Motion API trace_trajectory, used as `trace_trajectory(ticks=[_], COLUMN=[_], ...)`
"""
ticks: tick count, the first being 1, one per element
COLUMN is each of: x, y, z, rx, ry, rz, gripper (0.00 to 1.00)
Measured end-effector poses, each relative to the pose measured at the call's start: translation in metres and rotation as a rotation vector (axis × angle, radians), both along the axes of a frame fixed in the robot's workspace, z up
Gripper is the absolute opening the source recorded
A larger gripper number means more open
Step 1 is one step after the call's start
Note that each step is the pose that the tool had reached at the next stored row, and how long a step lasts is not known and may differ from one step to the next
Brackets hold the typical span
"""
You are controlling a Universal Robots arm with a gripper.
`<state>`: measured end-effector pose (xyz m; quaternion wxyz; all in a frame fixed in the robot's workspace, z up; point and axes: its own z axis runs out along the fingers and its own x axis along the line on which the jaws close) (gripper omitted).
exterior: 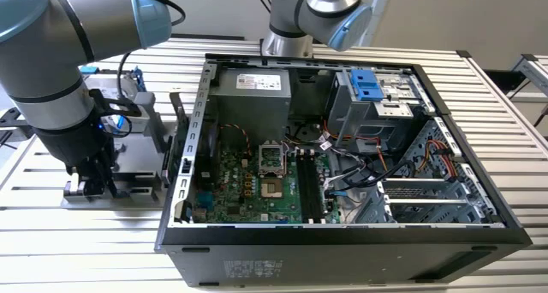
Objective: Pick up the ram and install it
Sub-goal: 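Pick up the ram and move it above insertion slot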
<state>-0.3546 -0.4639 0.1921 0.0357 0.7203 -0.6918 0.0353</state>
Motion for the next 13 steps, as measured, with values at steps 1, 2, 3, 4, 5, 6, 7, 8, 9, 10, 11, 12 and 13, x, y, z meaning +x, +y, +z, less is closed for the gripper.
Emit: trace_trajectory(ticks=[1,2,3,4,5,6,7,8,9,10,11,12,13], x=[0.0,0.0,0.0,0.0,0.0,0.0,0.0,-0.0001,0.0,-0.0001,-0.0001,0.0,0.0], y=[0.0,0.0,0.0,0.0,0.0,0.0,0.0,0.0,0.0,0.0,0.0,0.0,0.0], z=[0.0,0.0,0.0,0.0,0.0,0.0,0.0,-0.0001,-0.0001,-0.0001,-0.0001,-0.0001,-0.0001], rx=[-0.0001,0.0,0.0,0.0,0.0,0.0,0.0,-0.0001,0.0,0.0,0.0,0.0,0.0], ry=[0.0,-0.0001,-0.0003,-0.0002,-0.0003,-0.0004,-0.0004,-0.0005,-0.0006,-0.0006,-0.0007,-0.0007,-0.0008], rz=[0.0,0.0,0.0,0.0,0.0,0.0,0.0,0.0,0.0,0.0,0.0,0.0,0.0], gripper=[0.0,0.0,0.0,0.0,0.0,0.0,0.0,0.0,0.0,0.0,0.0,0.0,0.0])
